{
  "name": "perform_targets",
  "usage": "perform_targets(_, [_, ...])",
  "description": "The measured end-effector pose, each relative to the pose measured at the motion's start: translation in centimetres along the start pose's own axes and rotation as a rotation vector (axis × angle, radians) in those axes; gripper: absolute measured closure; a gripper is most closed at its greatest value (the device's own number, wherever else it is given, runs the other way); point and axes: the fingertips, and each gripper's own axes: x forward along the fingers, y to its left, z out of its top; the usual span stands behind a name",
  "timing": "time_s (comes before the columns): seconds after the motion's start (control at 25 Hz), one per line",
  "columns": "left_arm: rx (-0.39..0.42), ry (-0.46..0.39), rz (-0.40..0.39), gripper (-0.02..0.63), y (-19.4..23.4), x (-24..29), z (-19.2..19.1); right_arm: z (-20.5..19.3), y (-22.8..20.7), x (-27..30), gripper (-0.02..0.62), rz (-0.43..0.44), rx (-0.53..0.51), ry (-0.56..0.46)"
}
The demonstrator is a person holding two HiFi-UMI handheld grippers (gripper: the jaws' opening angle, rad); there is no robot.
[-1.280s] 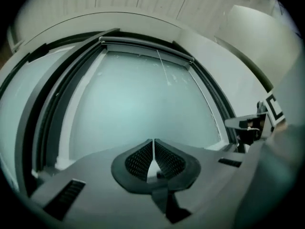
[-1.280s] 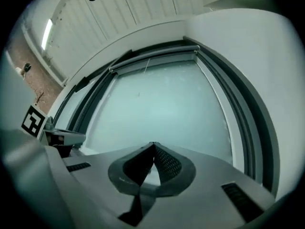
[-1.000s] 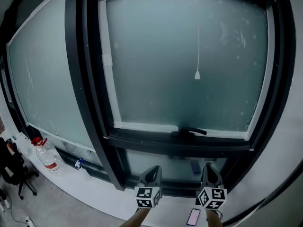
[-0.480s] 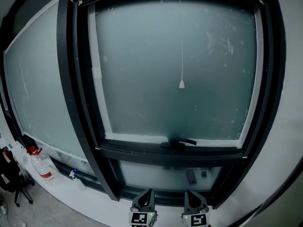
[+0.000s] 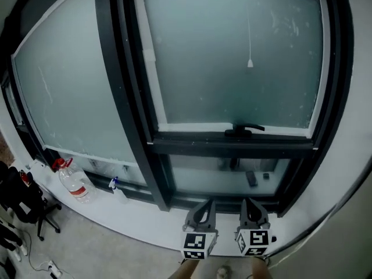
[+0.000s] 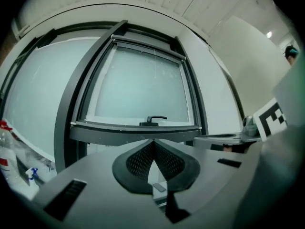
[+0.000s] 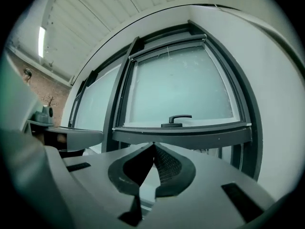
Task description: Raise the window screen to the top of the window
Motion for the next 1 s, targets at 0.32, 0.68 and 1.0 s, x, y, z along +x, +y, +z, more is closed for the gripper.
perform_targets(0.32, [-0.021, 0.025, 0.006, 0.601, 1.4, -9.2, 1.9, 3.5, 5.0, -8.0, 0.588, -0.024, 0.017, -0.032])
perform_targets(0.68, [-0.024, -0.01, -0.006, 0.601, -1.8, -16.6, 3.5, 4.8, 7.1, -16.7, 0.588, -0.031, -0.036, -0.03])
perform_targets(1.0, [-0.046, 0.023, -0.019, 0.601, -10.8, -26.8, 2.9, 4.3, 6.7, -31.5, 0.589, -0.059, -0.032, -0.003])
